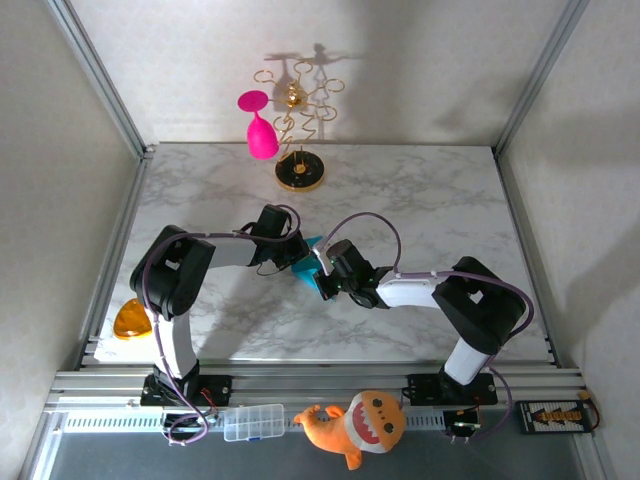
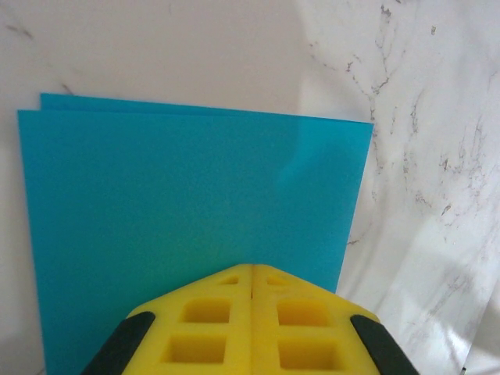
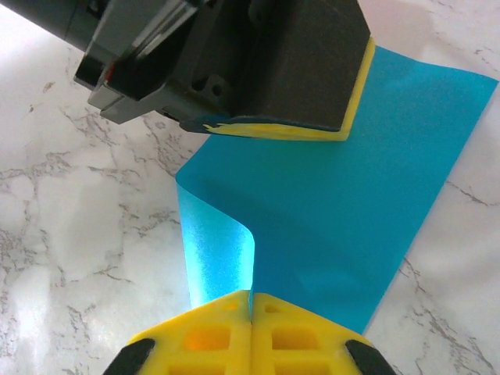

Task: Fold a paper plane with a square sheet of paper (pick it up from the middle)
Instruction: Third fold the triangle at the center of the table.

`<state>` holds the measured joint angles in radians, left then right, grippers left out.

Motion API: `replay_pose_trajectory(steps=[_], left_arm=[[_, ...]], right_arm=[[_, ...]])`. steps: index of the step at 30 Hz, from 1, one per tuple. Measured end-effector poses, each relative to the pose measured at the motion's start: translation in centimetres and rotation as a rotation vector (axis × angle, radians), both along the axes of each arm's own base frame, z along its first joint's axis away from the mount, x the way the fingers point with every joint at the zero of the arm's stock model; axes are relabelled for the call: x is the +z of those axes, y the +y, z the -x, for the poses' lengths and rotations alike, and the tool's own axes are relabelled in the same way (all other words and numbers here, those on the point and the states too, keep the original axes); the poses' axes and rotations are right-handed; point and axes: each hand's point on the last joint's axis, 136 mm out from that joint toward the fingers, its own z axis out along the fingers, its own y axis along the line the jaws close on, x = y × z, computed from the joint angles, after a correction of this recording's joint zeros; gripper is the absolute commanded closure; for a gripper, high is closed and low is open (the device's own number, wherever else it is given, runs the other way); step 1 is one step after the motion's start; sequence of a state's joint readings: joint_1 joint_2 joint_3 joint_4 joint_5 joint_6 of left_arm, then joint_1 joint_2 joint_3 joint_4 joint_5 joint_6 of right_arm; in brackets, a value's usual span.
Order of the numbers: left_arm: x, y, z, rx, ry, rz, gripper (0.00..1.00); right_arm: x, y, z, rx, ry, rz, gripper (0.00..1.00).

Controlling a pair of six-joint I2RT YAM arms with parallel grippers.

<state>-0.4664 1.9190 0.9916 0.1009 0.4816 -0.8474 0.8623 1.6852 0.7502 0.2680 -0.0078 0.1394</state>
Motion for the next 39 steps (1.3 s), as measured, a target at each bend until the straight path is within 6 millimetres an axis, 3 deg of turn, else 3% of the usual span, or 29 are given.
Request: replay_pose_trajectory(steps=[39], left_arm=[[0.0,-0.2,-0.1,-0.008,-0.006,-0.001,1.00]], right_arm=[[-1.5,-0.8,-0.9,-0.059,0.012,0.073,1.00]])
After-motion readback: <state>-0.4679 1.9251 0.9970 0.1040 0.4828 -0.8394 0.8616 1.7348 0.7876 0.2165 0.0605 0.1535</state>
